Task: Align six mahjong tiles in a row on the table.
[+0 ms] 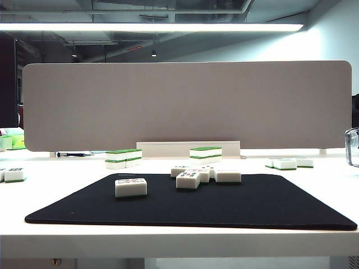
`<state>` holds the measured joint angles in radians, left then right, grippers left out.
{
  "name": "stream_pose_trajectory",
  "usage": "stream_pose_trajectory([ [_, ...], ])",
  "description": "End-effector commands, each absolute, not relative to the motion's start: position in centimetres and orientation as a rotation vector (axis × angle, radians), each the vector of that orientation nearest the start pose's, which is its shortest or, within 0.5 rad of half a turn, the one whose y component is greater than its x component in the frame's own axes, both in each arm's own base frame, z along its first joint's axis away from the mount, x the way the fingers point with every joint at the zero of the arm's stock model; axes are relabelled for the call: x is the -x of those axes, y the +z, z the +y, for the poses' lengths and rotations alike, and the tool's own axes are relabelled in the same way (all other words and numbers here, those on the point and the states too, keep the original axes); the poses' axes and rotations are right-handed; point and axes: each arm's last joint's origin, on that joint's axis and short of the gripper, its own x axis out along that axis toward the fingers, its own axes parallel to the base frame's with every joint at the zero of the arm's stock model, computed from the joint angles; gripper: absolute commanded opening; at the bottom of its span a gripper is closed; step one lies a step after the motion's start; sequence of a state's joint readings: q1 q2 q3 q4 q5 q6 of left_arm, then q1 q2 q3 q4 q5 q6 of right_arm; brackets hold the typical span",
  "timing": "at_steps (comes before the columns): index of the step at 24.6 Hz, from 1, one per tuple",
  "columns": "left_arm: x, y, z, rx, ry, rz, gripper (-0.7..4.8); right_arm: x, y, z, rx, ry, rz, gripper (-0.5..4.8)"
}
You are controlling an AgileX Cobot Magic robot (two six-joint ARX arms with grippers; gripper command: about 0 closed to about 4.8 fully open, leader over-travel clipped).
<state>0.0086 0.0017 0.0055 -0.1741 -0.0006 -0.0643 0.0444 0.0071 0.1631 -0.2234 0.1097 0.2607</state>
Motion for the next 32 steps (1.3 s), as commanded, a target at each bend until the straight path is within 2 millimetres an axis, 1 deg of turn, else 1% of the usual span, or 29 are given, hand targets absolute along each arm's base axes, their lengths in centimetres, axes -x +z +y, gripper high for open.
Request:
stream_pose_trajectory([
  [1, -9.6, 14.8, 0.1, 0.062, 0.009, 0.182, 1.41, -7.5, 21.4, 0.1, -0.252, -0.065, 0.059, -0.01],
  [3, -9.6, 14.7, 0.1, 0.062, 0.010, 0.183, 1.41, -6.9, 22.6, 0.0, -0.252, -0.061, 0.060, -0.01],
  [4, -9.6, 14.7, 0.1, 0.062, 0.010, 0.183, 1.41, -6.1, 23.8, 0.0, -0.247, -0.056, 0.060, -0.01],
  [7, -9.6, 14.8, 0.1, 0.062, 0.010, 0.182, 1.41, -4.9, 25.4, 0.0, -0.204, -0.026, 0.063, -0.01],
  [11, -9.6, 14.7, 0.1, 0.062, 0.011, 0.183, 1.41, -3.2, 27.4, 0.1, -0.199, 0.013, 0.073, -0.01],
  [12, -9.6, 14.8, 0.1, 0.062, 0.013, 0.182, 1.41, -2.2, 28.3, 0.1, -0.199, 0.044, 0.086, -0.01],
  [14, -9.6, 14.8, 0.1, 0.062, 0.012, 0.182, 1.38, -1.2, 29.0, 0.2, -0.201, 0.091, 0.104, -0.01],
  [17, -9.6, 14.8, 0.1, 0.061, 0.012, 0.182, 1.19, 0.2, 29.8, 0.4, -0.206, 0.190, 0.130, -0.01],
  [23, -9.6, 14.8, 0.1, 0.065, 0.010, 0.182, 1.19, 2.8, 31.1, 0.9, -0.220, 0.383, 0.176, -0.01],
  [25, -9.6, 14.8, 0.1, 0.065, 0.009, 0.182, 1.19, 4.3, 31.6, 1.0, -0.230, 0.459, 0.215, -0.01],
  [30, -9.6, 14.8, 0.1, 0.065, 0.009, 0.182, 1.19, 5.9, 31.4, 1.0, -0.251, 0.490, 0.304, -0.01],
  [32, -9.6, 14.8, 0.1, 0.065, 0.009, 0.182, 1.19, 6.3, 31.2, 1.0, -0.258, 0.486, 0.341, -0.01],
])
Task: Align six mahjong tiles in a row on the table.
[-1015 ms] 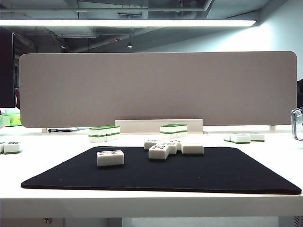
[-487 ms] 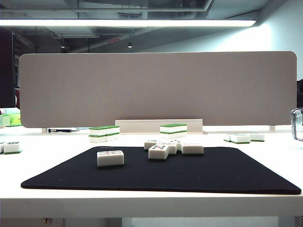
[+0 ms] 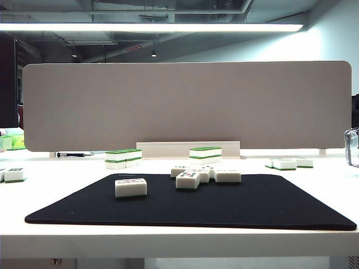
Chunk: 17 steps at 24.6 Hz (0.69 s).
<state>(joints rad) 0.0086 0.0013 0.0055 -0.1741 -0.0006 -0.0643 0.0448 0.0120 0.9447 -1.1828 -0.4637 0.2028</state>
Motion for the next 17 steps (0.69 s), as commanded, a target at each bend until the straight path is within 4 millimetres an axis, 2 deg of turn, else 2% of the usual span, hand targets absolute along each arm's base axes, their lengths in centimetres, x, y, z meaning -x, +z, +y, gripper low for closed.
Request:
stream_pose_trajectory([
  [1, -9.6, 14.8, 0.1, 0.065, 0.008, 0.181, 1.19, 6.5, 30.9, 1.0, -0.267, 0.485, 0.379, -0.01],
  [6, -9.5, 15.3, -0.1, 0.071, -0.040, 0.166, 1.15, 6.8, 30.6, 1.2, -0.285, 0.547, 0.420, -0.01],
  [10, -9.3, 16.6, -0.2, 0.155, -0.092, 0.136, 0.96, 6.9, 30.6, 1.2, -0.288, 0.561, 0.421, -0.01],
  [17, -7.6, 22.3, -0.6, 0.181, -0.195, 0.135, 0.96, 6.8, 30.7, 1.2, -0.287, 0.561, 0.418, -0.01],
])
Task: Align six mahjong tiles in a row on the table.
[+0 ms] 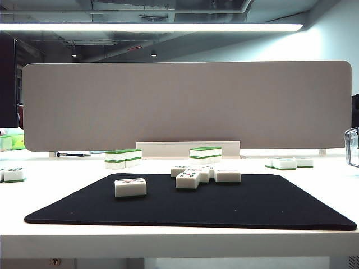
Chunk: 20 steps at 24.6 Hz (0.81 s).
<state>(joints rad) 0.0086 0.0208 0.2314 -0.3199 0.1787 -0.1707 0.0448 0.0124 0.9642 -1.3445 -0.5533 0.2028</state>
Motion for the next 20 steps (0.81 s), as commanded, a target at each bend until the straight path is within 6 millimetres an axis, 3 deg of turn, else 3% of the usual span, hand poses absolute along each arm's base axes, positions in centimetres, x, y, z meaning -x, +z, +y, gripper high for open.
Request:
stream_pose_trajectory([
  [1, -7.6, 23.6, -0.6, 0.181, -0.217, 0.129, 0.96, 6.8, 30.7, 1.2, -0.287, 0.561, 0.418, -0.01],
  [6, -9.7, 29.0, -0.7, 0.162, -0.255, 0.195, 0.96, 6.8, 30.7, 1.2, -0.287, 0.561, 0.417, -0.01],
  [11, -14.4, 34.4, -1.5, 0.147, -0.308, 0.247, 0.96, 6.8, 30.7, 1.2, -0.285, 0.556, 0.414, -0.01],
  [15, -18.8, 36.4, -3.2, 0.145, -0.377, 0.355, 0.96, 6.8, 30.7, 1.2, -0.255, 0.548, 0.405, -0.01],
  [20, -24.3, 36.3, -6.2, 0.109, -0.461, 0.460, 0.96, 6.8, 30.7, 1.2, -0.255, 0.548, 0.406, -0.01],
])
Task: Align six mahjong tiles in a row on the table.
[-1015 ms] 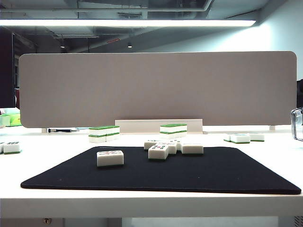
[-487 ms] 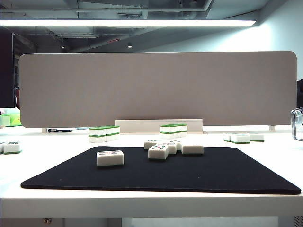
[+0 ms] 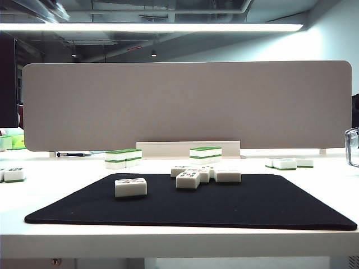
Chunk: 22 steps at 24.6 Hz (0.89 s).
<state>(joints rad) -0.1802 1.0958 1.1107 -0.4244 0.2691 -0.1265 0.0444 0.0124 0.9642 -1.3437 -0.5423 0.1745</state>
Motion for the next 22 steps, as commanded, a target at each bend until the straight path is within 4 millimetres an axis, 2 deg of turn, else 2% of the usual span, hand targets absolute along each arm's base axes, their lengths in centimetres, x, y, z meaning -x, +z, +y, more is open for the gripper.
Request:
stream_pose_trajectory([
  [1, -25.6, 35.9, -7.1, 0.105, -0.480, 0.492, 0.96, 6.8, 30.7, 1.2, -0.255, 0.548, 0.406, -0.01],
  [4, -28.5, 34.8, -9.6, 0.087, -0.524, 0.567, 0.99, 6.8, 30.7, 1.2, -0.255, 0.548, 0.407, -0.01],
  [7, -31.9, 32.8, -12.6, 0.066, -0.567, 0.669, 1.63, 6.8, 30.6, 1.2, -0.257, 0.547, 0.415, -0.01],
  [9, -33.7, 31.3, -14.4, 0.049, -0.575, 0.715, 1.81, 6.8, 30.6, 1.2, -0.257, 0.547, 0.414, -0.01],
  [13, -36.3, 28.6, -17.9, -0.011, -0.551, 0.807, 1.84, 6.8, 30.5, 1.2, -0.259, 0.547, 0.420, -0.01],
  [16, -37.4, 26.7, -19.7, -0.031, -0.570, 0.850, 1.87, 6.9, 30.5, 1.2, -0.259, 0.547, 0.421, -0.01],
  [17, -37.7, 26.2, -20.0, -0.032, -0.571, 0.861, 2.03, 6.8, 30.5, 1.2, -0.258, 0.547, 0.421, -0.01],
  [19, -38.0, 24.9, -20.6, -0.043, -0.567, 0.889, 3.44, 6.8, 30.5, 1.2, -0.258, 0.547, 0.421, -0.01],
  [20, -38.2, 24.1, -20.8, -0.046, -0.565, 0.908, 3.77, 6.8, 30.5, 1.2, -0.258, 0.547, 0.420, -0.01],
  [22, -38.6, 22.9, -21.0, -0.051, -0.562, 0.931, 3.77, 6.8, 30.5, 1.2, -0.258, 0.547, 0.421, -0.01],
])
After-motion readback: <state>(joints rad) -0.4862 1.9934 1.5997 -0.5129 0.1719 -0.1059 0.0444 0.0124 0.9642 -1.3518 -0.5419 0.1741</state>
